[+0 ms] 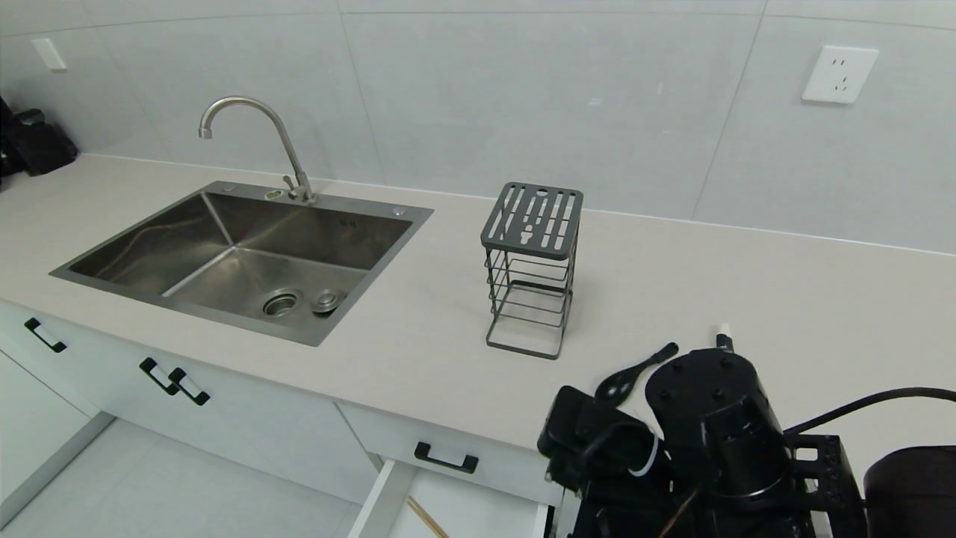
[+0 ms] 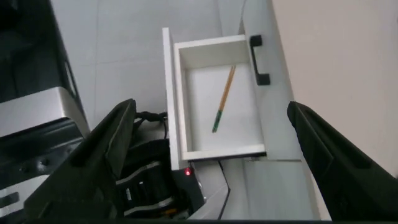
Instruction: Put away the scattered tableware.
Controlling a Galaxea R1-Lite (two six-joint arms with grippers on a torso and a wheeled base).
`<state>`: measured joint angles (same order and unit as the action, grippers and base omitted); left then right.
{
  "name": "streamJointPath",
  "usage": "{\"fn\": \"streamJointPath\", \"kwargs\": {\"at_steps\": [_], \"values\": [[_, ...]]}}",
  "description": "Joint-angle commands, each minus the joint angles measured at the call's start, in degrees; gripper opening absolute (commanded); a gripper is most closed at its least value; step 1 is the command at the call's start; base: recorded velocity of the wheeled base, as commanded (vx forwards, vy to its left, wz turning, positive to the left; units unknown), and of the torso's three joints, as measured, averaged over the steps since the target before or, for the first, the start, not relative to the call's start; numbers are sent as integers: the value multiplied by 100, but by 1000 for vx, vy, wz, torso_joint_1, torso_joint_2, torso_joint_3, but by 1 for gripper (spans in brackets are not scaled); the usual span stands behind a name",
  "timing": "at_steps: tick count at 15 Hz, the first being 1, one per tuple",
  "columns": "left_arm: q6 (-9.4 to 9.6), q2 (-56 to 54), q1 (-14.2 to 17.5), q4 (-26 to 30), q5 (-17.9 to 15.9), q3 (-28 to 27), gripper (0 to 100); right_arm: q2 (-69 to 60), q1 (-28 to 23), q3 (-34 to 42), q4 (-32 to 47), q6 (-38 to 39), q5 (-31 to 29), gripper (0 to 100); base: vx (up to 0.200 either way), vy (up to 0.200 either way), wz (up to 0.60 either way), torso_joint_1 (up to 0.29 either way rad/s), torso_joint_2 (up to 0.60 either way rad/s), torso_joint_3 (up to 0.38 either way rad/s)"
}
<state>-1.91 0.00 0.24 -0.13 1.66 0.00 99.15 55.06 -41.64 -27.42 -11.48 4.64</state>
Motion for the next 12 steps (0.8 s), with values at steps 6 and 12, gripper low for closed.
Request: {"fn": "streamJointPath", "kwargs": {"at_steps": [6,12], "values": [[-2,0,2,-4,1,0,100,8,-1024,69,-185,-249,-210,100,0,0,0,0,0,0],[-2,0,-7,-4,1,0,100,-229,-3177,455,-229,-1954,775,100,0,0,0,0,0,0]]}}
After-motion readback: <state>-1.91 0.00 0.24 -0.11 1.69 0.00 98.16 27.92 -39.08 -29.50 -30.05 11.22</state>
